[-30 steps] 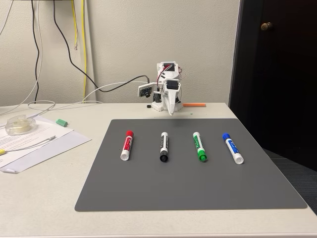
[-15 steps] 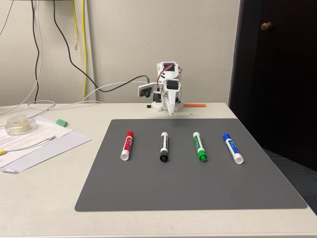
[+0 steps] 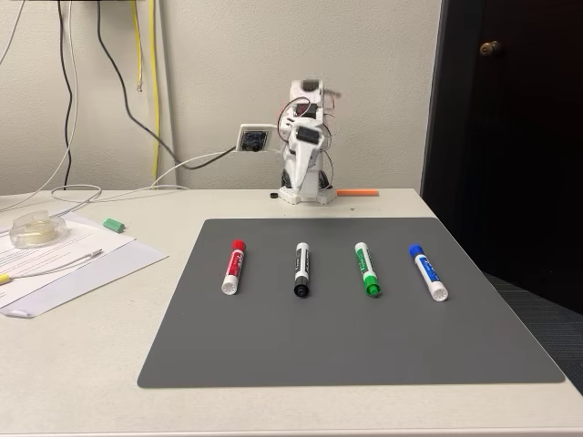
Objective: Pick up the red marker.
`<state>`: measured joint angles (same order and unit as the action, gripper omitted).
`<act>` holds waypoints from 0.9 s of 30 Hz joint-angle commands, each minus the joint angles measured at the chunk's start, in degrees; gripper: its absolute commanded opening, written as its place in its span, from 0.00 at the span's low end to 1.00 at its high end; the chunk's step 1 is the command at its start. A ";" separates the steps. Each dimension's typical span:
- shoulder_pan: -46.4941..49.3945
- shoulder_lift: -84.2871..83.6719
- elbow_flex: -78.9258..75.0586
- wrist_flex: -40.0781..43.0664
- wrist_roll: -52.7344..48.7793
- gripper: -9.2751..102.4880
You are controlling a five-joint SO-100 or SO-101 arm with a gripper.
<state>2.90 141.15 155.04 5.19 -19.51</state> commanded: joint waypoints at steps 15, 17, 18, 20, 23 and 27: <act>11.34 -45.53 -68.55 29.88 -58.36 0.08; 12.66 -48.96 -74.36 35.42 -63.98 0.08; 13.36 -50.27 -76.64 37.88 -66.88 0.08; 14.77 -51.86 -78.66 40.96 -71.89 0.08; 16.61 -53.17 -78.66 43.77 -79.19 0.08; 19.25 -55.37 -78.66 48.16 -86.48 0.09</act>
<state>20.48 85.78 79.28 51.33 -102.39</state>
